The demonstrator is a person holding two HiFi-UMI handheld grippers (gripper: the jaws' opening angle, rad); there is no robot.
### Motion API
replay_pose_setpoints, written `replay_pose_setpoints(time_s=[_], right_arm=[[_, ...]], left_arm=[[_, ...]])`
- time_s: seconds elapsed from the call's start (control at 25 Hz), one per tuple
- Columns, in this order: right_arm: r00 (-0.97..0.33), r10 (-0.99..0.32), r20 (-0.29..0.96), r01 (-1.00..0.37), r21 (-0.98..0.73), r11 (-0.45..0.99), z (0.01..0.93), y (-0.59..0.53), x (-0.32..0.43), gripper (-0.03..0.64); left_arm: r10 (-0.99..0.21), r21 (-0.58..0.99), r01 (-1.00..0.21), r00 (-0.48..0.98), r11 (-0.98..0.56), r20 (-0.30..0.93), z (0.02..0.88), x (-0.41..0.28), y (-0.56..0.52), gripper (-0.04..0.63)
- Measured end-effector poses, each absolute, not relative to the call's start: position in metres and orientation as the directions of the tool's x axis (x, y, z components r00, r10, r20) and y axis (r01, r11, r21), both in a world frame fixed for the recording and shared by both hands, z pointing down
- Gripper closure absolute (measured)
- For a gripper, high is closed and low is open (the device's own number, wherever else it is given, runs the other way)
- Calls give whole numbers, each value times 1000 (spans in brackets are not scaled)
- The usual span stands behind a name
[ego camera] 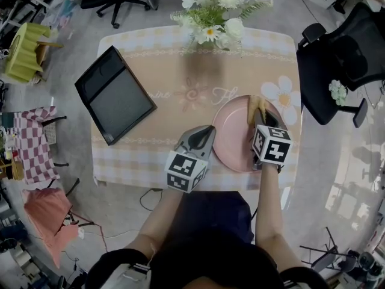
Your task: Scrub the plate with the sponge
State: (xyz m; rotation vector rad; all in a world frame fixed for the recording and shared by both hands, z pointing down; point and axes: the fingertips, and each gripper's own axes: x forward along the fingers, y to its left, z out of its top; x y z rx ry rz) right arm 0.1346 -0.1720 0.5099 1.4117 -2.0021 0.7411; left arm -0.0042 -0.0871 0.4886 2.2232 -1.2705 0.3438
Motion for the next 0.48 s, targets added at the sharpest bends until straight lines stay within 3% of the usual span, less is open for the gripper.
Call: replay_pose_setpoints(time_s=[0.48], right_arm=[[-213, -648, 731, -972, -88, 220, 510, -169, 152, 563]], left_arm=[[-706, 330, -848, 529, -415, 471, 487, 0, -85, 580]])
